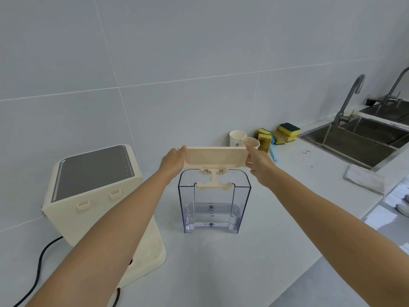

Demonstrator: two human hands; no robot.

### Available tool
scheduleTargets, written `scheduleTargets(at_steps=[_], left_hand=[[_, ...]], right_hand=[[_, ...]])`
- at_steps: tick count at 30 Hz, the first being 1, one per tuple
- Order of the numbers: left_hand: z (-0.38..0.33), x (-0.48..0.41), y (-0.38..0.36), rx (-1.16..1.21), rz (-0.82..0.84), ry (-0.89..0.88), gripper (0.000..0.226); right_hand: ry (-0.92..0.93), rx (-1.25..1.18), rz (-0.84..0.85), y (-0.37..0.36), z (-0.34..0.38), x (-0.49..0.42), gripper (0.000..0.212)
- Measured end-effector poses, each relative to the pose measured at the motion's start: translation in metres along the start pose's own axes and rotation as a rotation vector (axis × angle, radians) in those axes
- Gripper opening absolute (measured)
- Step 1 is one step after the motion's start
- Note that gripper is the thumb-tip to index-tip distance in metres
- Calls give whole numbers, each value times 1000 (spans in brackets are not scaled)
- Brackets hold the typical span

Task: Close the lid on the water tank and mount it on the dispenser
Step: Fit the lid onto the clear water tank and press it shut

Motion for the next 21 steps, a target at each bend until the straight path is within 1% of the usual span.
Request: scheduleTargets(at_steps=[3, 5, 8, 10, 14, 16, 21], left_hand=[[3, 13, 1, -12, -54, -69, 43], [7, 22, 1, -21, -97, -95, 34], [15, 33, 1, -23, -150, -119, 29], [22, 37, 0, -1, -172, -126, 27], [35, 45, -4, 37, -195, -132, 24], [42, 49, -7, 49, -201, -130, 23], [53, 53, -13, 52, -206, -108, 33]], right_hand=[[10, 6, -43, 9, -6, 9, 51], [44, 66, -79, 14, -7, 18, 47], [127, 161, -106, 16, -5, 33, 41], [149, 198, -127, 17, -7, 42, 39], [137, 231, -180, 24, -17, 57, 41], [156, 239, -178, 25, -23, 60, 40], [155, 259, -155, 24, -38, 61, 39]])
Point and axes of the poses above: each hand's wrist, its own x-axis away from the middle knuckle, its own y-axis out of the back of the hand, z = x × y, the point moved 10 cm from there along -x, towards the middle knuckle, and after that the axes turned 13 degrees about y, right-handed, at the moved point
